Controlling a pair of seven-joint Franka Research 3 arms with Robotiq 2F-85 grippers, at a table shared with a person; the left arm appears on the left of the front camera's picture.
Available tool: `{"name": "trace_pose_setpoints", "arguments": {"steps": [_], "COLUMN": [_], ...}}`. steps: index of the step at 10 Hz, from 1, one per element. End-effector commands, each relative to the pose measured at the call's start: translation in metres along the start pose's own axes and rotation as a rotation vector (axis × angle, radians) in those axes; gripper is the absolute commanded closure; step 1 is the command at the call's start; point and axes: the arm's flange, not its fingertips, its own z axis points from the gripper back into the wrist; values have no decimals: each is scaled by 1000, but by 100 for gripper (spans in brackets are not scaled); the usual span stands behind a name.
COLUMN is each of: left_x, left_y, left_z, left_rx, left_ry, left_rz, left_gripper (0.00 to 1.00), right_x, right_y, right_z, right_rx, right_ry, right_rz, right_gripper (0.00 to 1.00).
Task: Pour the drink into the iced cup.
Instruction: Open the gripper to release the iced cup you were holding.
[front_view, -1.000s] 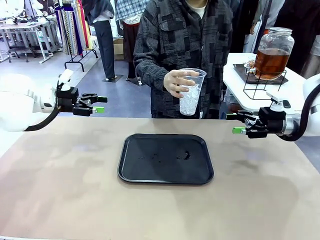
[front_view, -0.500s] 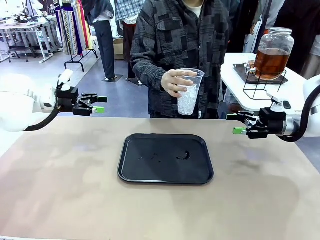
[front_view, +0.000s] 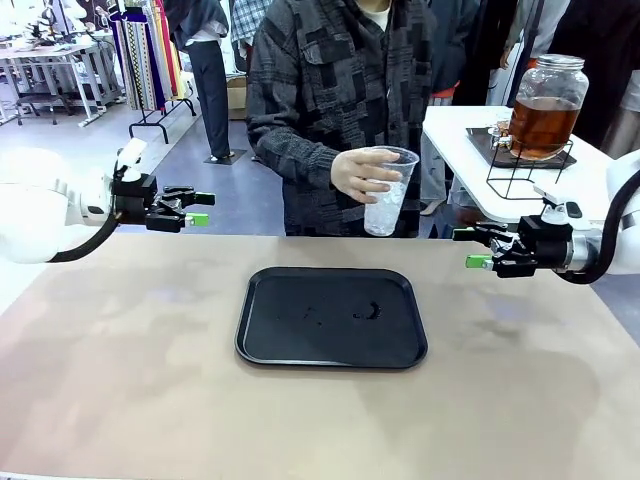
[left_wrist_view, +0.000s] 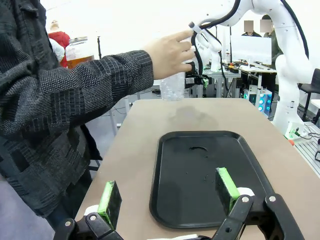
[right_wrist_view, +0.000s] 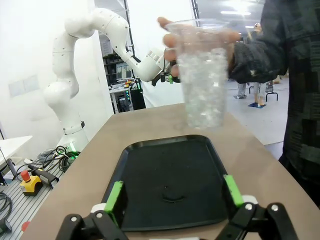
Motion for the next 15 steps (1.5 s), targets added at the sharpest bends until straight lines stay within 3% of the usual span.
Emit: {"name": "trace_pose_setpoints", "arguments": {"steps": [1, 15], "left_x": [1, 1], "left_y": [0, 0], "left_z": [0, 0], "left_rx": [1, 1], "left_ry": [-1, -1], "left_rz": [-2, -2], "left_gripper": [0, 0], "right_x": [2, 2], "right_y": [1, 1], "right_z": [1, 1], "right_rx": [5, 5], "right_ry": [-10, -10], "right_rz": [3, 3], "right_gripper": [0, 0]}}
